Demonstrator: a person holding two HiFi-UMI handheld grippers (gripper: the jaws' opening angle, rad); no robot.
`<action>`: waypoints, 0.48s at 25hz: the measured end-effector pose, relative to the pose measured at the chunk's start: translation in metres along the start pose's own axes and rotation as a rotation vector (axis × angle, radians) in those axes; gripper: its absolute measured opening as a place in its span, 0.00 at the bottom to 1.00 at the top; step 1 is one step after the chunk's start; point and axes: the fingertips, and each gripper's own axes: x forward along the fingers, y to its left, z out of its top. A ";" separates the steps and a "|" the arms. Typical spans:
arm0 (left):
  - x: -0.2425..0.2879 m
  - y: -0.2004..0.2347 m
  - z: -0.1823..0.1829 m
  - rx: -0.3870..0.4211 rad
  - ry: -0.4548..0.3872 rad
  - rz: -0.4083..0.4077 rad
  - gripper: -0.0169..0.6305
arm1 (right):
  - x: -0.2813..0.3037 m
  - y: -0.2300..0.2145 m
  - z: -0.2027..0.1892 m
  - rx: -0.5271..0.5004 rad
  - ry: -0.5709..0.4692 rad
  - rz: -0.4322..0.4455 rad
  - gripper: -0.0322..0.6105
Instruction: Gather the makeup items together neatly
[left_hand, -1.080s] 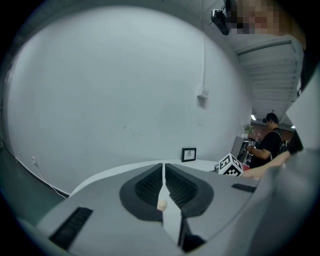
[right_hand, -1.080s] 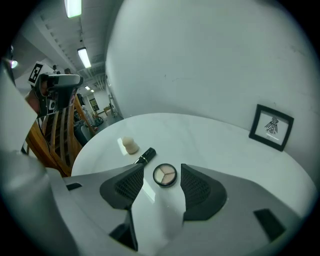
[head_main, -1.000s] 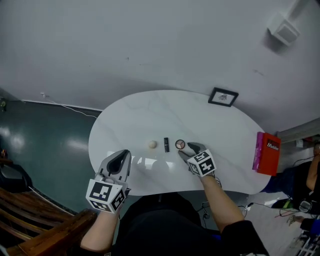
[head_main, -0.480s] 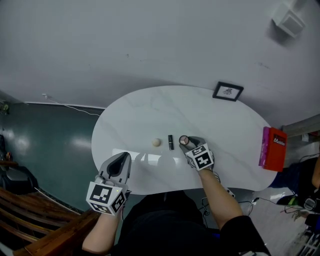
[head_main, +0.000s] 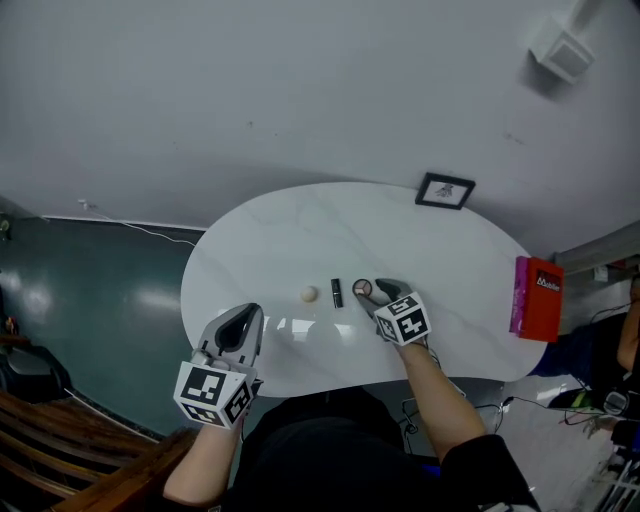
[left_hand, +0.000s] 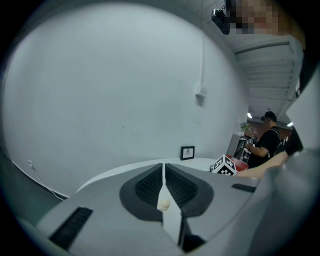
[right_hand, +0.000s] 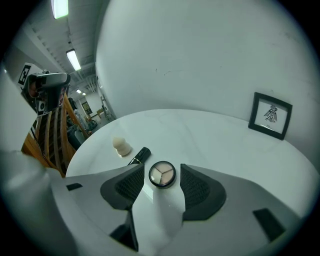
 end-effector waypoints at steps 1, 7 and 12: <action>0.000 0.000 0.004 0.004 -0.010 -0.007 0.07 | -0.005 -0.001 0.005 0.003 -0.014 -0.006 0.38; -0.007 0.001 0.023 0.028 -0.066 -0.049 0.07 | -0.053 0.008 0.056 0.002 -0.137 -0.034 0.38; -0.012 0.006 0.034 0.042 -0.091 -0.084 0.07 | -0.097 0.032 0.102 -0.013 -0.252 -0.030 0.38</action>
